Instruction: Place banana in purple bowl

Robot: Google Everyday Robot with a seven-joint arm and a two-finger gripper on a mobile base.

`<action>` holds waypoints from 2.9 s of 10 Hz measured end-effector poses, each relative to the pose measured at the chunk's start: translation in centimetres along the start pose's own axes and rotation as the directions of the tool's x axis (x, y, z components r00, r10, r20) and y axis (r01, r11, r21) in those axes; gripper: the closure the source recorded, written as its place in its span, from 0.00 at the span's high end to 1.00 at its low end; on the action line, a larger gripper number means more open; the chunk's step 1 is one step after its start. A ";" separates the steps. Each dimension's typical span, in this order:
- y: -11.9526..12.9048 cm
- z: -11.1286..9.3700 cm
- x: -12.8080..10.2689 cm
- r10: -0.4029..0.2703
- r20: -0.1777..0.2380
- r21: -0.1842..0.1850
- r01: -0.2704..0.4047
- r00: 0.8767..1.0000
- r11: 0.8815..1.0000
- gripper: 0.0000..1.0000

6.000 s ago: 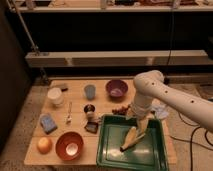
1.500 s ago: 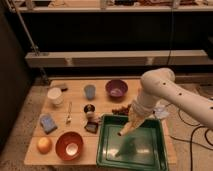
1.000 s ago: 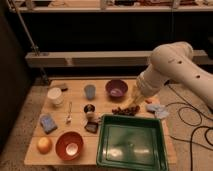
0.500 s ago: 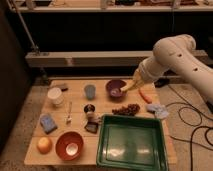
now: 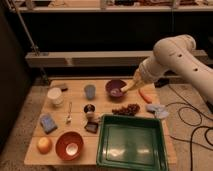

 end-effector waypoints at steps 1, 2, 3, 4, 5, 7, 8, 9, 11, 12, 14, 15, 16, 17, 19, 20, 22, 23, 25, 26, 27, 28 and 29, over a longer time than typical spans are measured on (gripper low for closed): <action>-0.2 0.4 0.4 0.003 0.007 0.013 -0.003 1.000 1.000 0.00; -1.0 1.1 1.0 0.000 0.016 0.030 -0.001 1.000 1.000 0.00; -2.5 2.1 1.7 -0.008 0.024 0.051 0.007 1.000 0.999 0.00; -3.8 3.0 2.5 -0.013 0.029 0.063 0.011 0.999 0.998 0.00; -5.2 4.0 3.3 -0.021 0.030 0.070 0.019 0.999 0.997 0.00; -7.6 6.0 4.2 -0.035 0.044 0.076 0.032 0.998 0.997 0.00; -8.1 6.9 4.5 -0.037 0.048 0.074 0.034 0.998 0.997 0.00; -8.3 8.1 4.6 -0.040 0.053 0.067 0.036 0.998 0.997 0.00; -8.4 9.7 4.8 -0.038 0.060 0.051 0.035 0.997 0.998 0.00; -8.1 11.0 5.0 -0.038 0.068 0.037 0.035 0.997 0.999 0.00; -7.9 12.1 4.9 -0.046 0.074 0.019 0.045 0.996 0.999 0.00; -7.9 12.8 4.7 -0.052 0.076 0.009 0.052 0.996 0.999 0.00; -7.8 13.6 4.5 -0.057 0.076 -0.003 0.057 0.995 0.998 0.00; -7.6 14.3 4.6 -0.057 0.071 -0.016 0.059 0.996 0.998 0.00; -7.6 15.2 4.8 -0.058 0.054 -0.037 0.060 0.997 0.997 0.00; -7.8 15.7 4.6 -0.062 0.053 -0.044 0.064 0.997 0.997 0.00; -8.0 16.5 4.6 -0.063 0.051 -0.054 0.065 0.997 0.996 0.00; -8.1 16.8 4.5 -0.065 0.050 -0.056 0.067 0.997 0.996 0.00; -8.1 17.4 4.6 -0.064 0.044 -0.058 0.066 0.997 0.996 0.00; -7.9 17.7 4.9 -0.058 0.039 -0.058 0.061 0.998 0.996 0.00; -7.8 18.0 5.0 -0.055 0.036 -0.059 0.057 0.998 0.997 0.00; -7.8 18.1 5.1 -0.053 0.036 -0.060 0.055 0.998 0.997 0.00; -7.6 18.3 5.2 -0.049 0.035 -0.061 0.051 0.998 0.997 0.00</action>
